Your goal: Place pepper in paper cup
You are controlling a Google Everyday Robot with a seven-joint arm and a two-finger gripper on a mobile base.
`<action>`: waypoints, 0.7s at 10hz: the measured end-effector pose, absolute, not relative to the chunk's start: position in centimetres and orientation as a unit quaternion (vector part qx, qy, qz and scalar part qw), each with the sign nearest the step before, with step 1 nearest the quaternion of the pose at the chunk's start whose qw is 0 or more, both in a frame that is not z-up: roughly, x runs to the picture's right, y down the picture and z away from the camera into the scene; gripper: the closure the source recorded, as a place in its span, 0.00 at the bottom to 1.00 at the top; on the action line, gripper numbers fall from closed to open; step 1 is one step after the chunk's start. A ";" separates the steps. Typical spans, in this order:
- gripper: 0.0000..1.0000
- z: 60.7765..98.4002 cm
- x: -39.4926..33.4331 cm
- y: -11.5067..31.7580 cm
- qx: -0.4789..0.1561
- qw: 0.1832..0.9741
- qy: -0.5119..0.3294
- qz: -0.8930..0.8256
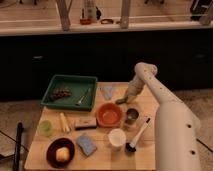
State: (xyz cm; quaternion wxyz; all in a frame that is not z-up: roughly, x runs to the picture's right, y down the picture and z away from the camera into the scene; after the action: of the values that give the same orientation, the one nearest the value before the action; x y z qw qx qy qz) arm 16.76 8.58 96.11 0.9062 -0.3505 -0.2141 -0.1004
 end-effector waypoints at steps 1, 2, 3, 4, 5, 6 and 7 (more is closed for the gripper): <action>0.98 96.0 16.6 8.7 -0.351 0.906 -0.214 -0.103; 1.00 95.6 16.6 8.5 -0.351 0.906 -0.214 -0.106; 1.00 95.2 16.6 8.0 -0.348 0.906 -0.214 -0.109; 1.00 94.4 16.5 7.2 -0.342 0.908 -0.214 -0.113; 1.00 93.8 16.5 6.3 -0.336 0.910 -0.214 -0.116; 1.00 93.4 16.6 5.5 -0.330 0.912 -0.215 -0.119; 1.00 93.1 16.7 5.0 -0.325 0.913 -0.216 -0.121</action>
State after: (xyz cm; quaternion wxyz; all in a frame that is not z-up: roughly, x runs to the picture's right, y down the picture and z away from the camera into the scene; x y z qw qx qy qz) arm 16.66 5.02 93.14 0.9126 -0.3253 -0.2157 -0.1214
